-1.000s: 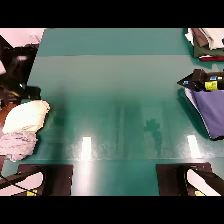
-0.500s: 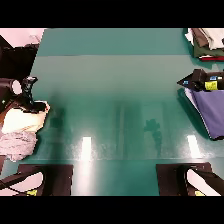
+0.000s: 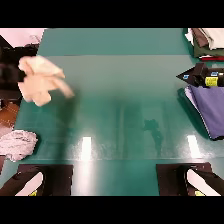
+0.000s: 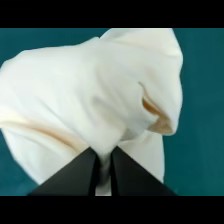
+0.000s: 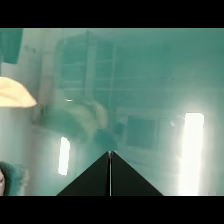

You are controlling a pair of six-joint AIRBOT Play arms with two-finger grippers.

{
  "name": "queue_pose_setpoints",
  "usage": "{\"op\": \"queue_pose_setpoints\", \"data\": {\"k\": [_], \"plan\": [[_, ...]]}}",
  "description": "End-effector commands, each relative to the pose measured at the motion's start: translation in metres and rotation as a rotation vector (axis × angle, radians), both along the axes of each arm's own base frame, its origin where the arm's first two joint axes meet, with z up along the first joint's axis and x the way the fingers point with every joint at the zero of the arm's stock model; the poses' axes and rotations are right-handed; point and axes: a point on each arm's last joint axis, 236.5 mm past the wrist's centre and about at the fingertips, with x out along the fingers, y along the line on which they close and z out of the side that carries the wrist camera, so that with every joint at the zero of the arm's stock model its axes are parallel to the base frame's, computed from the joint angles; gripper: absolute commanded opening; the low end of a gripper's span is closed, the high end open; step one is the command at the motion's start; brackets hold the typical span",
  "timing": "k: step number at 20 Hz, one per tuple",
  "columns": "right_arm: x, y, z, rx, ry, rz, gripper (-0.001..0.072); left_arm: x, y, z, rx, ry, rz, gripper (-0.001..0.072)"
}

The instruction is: Fold the shirts.

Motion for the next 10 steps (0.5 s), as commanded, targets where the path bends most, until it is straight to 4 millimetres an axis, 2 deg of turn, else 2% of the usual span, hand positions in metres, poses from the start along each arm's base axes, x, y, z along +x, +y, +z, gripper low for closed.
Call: {"op": "queue_pose_setpoints", "data": {"k": [1, 2, 3, 5, 7, 10], "plan": [[0.004, 0.004, 0.013, 0.036, -0.033, -0.005, 0.0019, -0.052, -0.097, 0.12, -0.249, -0.258, -0.348, 0.0024], [0.005, 0.004, 0.02, 0.032, -0.048, -0.003, 0.002, -0.059, -0.113, 0.133, -0.272, -0.294, -0.409, 0.0023], [0.007, 0.004, 0.029, 0.027, -0.072, -0.003, 0.0019, -0.064, -0.127, 0.138, -0.282, -0.311, -0.451, 0.0023], [0.011, 0.003, 0.057, 0.01, -0.141, -0.003, 0.0019, -0.069, -0.157, 0.125, -0.282, -0.263, -0.546, 0.0023], [0.012, 0.002, 0.086, -0.009, -0.212, -0.001, 0.0019, -0.065, -0.188, 0.09, -0.268, -0.141, -0.637, 0.0024], [0.011, 0.002, 0.123, -0.036, -0.304, 0.002, 0.0019, -0.053, -0.232, 0.01, -0.228, 0.111, -0.751, 0.0024]]}}
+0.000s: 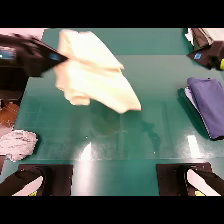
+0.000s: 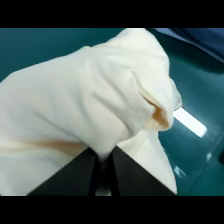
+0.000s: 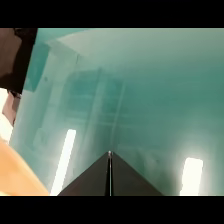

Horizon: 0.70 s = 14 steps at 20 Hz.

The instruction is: Fold the shirts.

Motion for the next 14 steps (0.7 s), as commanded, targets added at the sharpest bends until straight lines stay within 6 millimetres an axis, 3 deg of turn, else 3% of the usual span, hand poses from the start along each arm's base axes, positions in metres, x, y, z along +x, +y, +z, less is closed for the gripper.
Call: {"op": "queue_pose_setpoints", "data": {"k": [1, 3, 4, 6, 8, 10, 12, 14], "plan": [[-0.003, 0.001, 0.043, -0.028, -0.104, 0.005, 0.0019, -0.001, -0.058, -0.081, 0.103, 0.214, -0.191, 0.0025], [-0.008, 0.003, 0.054, -0.041, -0.125, 0.017, 0.0019, 0.018, -0.079, -0.139, 0.16, 0.32, -0.211, 0.0026], [-0.008, 0.003, 0.057, -0.044, -0.131, 0.019, 0.002, 0.035, -0.08, -0.163, 0.185, 0.348, -0.185, 0.0097], [-0.009, 0.003, 0.058, -0.049, -0.133, 0.022, 0.0019, 0.063, -0.06, -0.192, 0.227, 0.412, -0.063, 0.062], [-0.008, -0.003, 0.052, -0.085, -0.122, 0.004, 0.0019, 0.07, -0.029, -0.196, 0.221, 0.515, 0.046, 0.0617], [-0.008, -0.008, 0.045, -0.118, -0.104, -0.004, 0.0019, 0.053, 0.001, -0.208, 0.261, 0.647, 0.056, 0.0617], [-0.01, -0.013, 0.038, -0.147, -0.085, -0.006, 0.0019, 0.033, 0.008, -0.227, 0.284, 0.722, 0.052, 0.0617], [-0.011, -0.015, 0.032, -0.166, -0.065, -0.003, 0.0019, 0.015, -0.003, -0.253, 0.244, 0.765, 0.066, 0.0616]]}}
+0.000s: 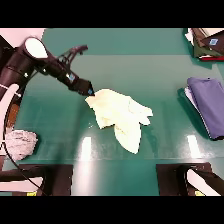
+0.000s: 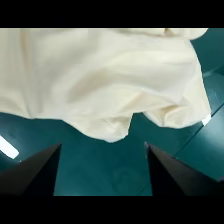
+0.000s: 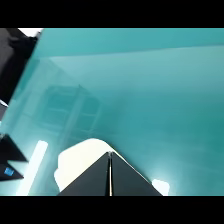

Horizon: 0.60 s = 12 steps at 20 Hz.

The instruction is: Fold the shirts.

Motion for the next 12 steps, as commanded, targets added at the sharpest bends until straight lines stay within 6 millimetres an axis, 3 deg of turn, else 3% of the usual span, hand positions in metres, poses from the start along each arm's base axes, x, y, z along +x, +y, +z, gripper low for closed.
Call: {"op": "queue_pose_setpoints", "data": {"k": [1, 3, 5, 8, 12], "plan": [[-0.003, -0.005, -0.009, -0.039, 0.028, -0.005, 0.0019, -0.033, -0.003, -0.045, -0.008, 0.117, 0.062, 0.0617], [-0.002, -0.005, -0.009, -0.039, 0.027, -0.005, 0.0019, -0.061, -0.01, -0.08, -0.001, 0.187, 0.063, 0.0617], [-0.002, -0.005, -0.009, -0.039, 0.027, -0.005, 0.0019, -0.075, -0.009, -0.111, 0.019, 0.223, 0.099, 0.0616], [-0.003, -0.005, -0.009, -0.039, 0.029, -0.004, 0.0019, -0.061, -0.015, -0.129, -0.028, 0.19, 0.215, 0.0617], [-0.003, -0.003, -0.009, -0.038, 0.031, 0.001, 0.0019, -0.044, -0.027, -0.133, -0.099, 0.167, 0.277, 0.0616]]}}
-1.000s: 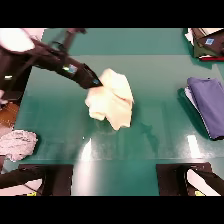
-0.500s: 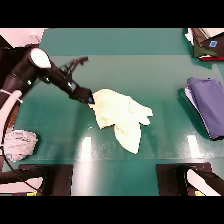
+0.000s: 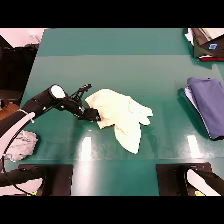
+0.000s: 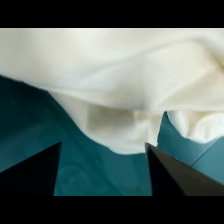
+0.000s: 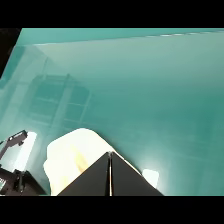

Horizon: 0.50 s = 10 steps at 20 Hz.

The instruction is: Fold the shirts.

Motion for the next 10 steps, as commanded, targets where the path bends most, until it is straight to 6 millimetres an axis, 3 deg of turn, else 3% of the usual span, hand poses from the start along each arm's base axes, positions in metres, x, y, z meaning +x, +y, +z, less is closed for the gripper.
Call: {"op": "queue_pose_setpoints", "data": {"k": [1, 5, 6, 7, 8, 9, 10], "plan": [[-0.001, 0.001, 0.0, 0.0, 0.002, 0.004, 0.0019, 0.013, -0.014, -0.008, -0.07, -0.017, 0.07, 0.0616], [-0.005, 0.003, -0.004, -0.005, 0.024, 0.019, 0.0019, 0.012, -0.018, -0.017, -0.088, 0.023, 0.084, 0.0615], [-0.008, 0.004, -0.007, -0.008, 0.039, 0.03, 0.002, 0.012, -0.019, -0.017, -0.09, 0.024, 0.085, 0.0518], [-0.011, 0.006, -0.01, -0.01, 0.055, 0.04, 0.002, 0.012, -0.019, -0.017, -0.089, 0.021, 0.082, 0.0276], [-0.015, 0.007, -0.016, -0.008, 0.077, 0.051, 0.0019, 0.012, -0.019, -0.016, -0.091, 0.023, 0.082, 0.009], [-0.02, 0.01, -0.029, -0.005, 0.12, 0.066, 0.0019, 0.01, -0.019, -0.015, -0.093, 0.026, 0.076, 0.0025], [-0.03, 0.013, -0.049, 0.003, 0.181, 0.082, 0.002, 0.008, -0.019, -0.013, -0.089, 0.028, 0.053, 0.0024]]}}
